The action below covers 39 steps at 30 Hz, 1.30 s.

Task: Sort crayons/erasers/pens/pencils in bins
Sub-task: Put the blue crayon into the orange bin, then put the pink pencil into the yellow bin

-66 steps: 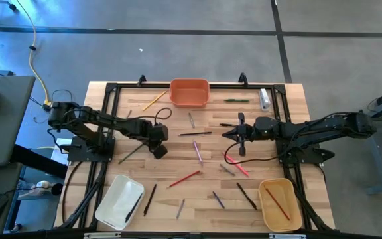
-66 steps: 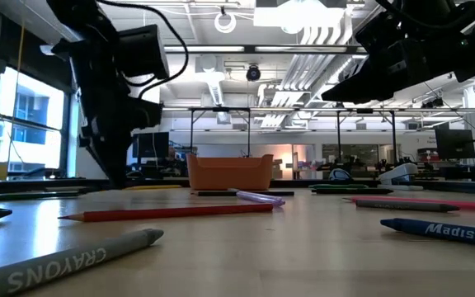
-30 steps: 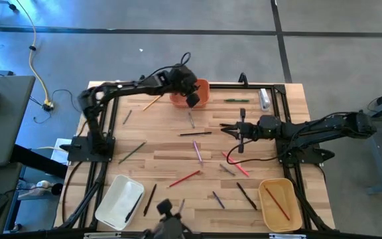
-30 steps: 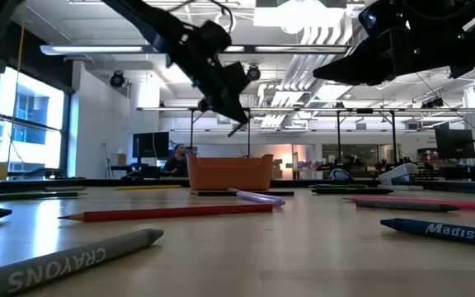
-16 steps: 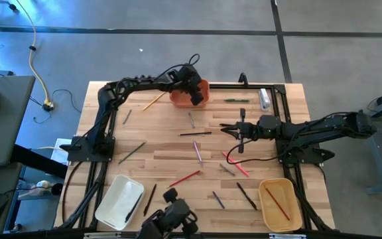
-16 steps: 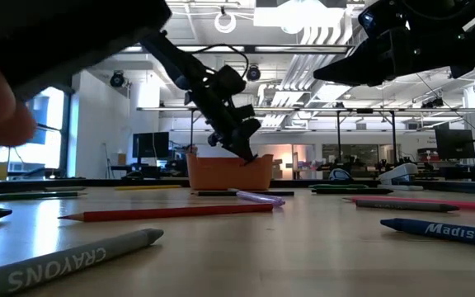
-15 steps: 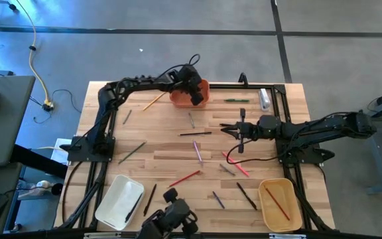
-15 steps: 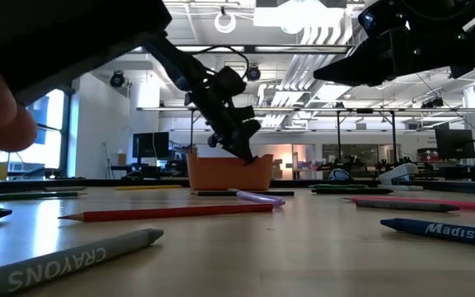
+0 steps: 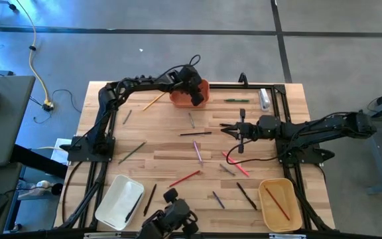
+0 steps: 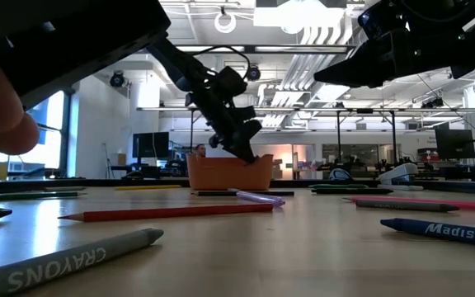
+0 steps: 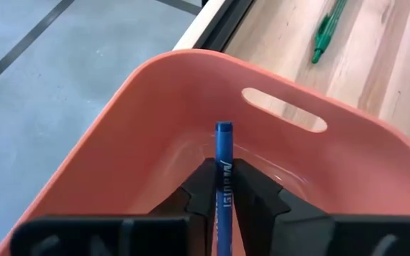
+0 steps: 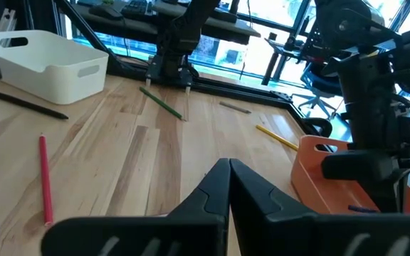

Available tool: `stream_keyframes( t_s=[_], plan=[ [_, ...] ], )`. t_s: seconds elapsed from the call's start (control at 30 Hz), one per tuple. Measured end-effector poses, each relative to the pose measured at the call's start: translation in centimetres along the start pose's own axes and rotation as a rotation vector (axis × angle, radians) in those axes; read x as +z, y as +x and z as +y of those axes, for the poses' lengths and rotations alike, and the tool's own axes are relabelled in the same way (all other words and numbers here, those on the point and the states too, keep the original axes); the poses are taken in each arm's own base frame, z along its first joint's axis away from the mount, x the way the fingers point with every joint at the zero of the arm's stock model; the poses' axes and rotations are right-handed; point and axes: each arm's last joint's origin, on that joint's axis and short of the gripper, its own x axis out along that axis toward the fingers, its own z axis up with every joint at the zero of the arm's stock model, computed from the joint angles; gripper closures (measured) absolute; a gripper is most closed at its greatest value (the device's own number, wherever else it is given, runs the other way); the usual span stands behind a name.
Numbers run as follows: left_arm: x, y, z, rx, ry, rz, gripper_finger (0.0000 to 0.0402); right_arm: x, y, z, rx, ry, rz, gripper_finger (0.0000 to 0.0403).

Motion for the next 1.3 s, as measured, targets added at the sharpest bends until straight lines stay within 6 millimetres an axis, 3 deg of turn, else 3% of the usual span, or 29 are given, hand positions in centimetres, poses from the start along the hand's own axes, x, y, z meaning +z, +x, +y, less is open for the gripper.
stream_keyframes(
  t_s=[0.17,0.4,0.57,0.7,0.97,1.3],
  plan=[
    [0.0,-0.2,0.0,0.004,0.032,0.009,0.0347,0.0,0.0,0.0,0.0,-0.002,0.0,0.0403],
    [1.6,-2.5,-0.6,0.007,0.049,-0.053,0.0352,-0.1,0.0,0.0,0.002,0.017,0.007,0.0403],
    [3.1,-5.3,-2.4,0.01,0.102,-0.14,0.0379,-0.1,0.0,0.0,0.002,0.017,0.01,0.0403],
    [2.8,-6.8,-4.6,-0.019,0.134,-0.202,0.0399,-0.2,0.0,0.0,0.0,0.016,0.017,0.0403],
    [-0.1,-10.4,-8.2,-0.088,0.182,-0.368,0.0401,-0.5,0.0,-0.1,-0.07,0.014,0.071,0.0403],
    [-7.2,-15.4,-10.9,-0.184,0.191,-0.551,0.0401,-0.8,-0.1,-0.2,-0.129,0.04,0.105,0.0403]
  ],
)
